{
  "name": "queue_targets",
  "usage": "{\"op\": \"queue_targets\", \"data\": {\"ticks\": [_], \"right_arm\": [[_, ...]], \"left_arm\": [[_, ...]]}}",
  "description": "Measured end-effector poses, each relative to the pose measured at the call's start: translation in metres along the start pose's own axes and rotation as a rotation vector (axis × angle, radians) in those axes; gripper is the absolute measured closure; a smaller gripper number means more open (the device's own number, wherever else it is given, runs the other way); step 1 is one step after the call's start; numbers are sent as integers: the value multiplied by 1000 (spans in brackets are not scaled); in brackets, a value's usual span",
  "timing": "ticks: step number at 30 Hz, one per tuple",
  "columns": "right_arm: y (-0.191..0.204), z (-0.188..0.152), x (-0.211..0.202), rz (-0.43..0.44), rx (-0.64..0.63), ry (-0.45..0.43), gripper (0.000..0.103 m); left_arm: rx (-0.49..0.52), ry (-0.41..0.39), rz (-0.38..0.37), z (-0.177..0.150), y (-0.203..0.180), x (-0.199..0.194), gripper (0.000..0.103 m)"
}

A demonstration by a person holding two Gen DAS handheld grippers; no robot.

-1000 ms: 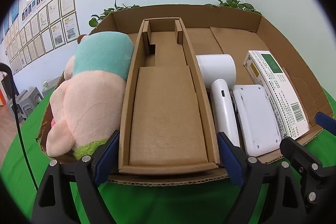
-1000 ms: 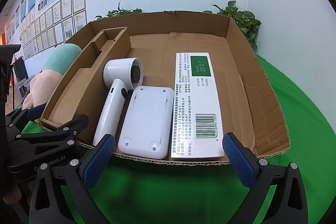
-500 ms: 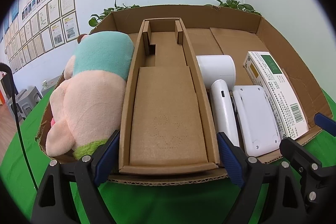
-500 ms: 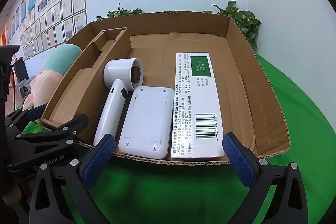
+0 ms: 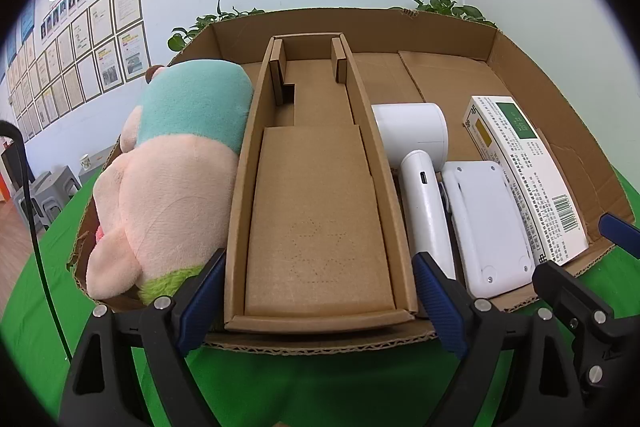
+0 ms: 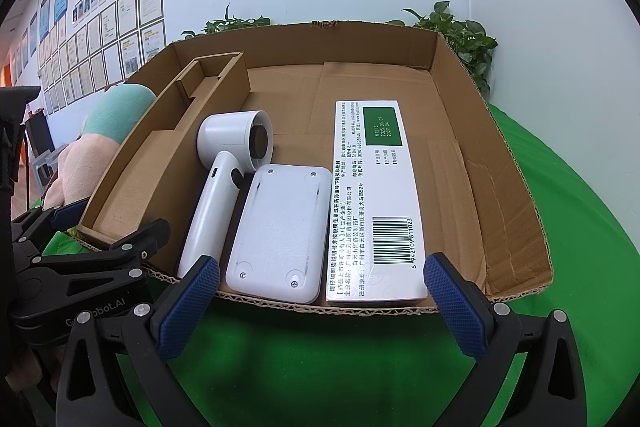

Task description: Organize objects

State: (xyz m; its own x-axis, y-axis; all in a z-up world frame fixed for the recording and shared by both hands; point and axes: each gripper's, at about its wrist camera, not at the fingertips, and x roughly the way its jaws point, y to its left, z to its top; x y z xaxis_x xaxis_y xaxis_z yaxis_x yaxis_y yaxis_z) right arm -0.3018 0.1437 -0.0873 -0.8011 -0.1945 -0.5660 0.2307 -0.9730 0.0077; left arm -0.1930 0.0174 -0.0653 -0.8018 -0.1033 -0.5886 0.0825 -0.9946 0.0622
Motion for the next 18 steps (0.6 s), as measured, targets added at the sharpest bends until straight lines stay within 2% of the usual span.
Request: {"op": "queue_targets", "data": {"ticks": [18], "right_arm": [[0, 0, 0, 0, 0, 0, 0]], "left_arm": [[-7, 8, -16, 1, 0, 3, 13]]}}
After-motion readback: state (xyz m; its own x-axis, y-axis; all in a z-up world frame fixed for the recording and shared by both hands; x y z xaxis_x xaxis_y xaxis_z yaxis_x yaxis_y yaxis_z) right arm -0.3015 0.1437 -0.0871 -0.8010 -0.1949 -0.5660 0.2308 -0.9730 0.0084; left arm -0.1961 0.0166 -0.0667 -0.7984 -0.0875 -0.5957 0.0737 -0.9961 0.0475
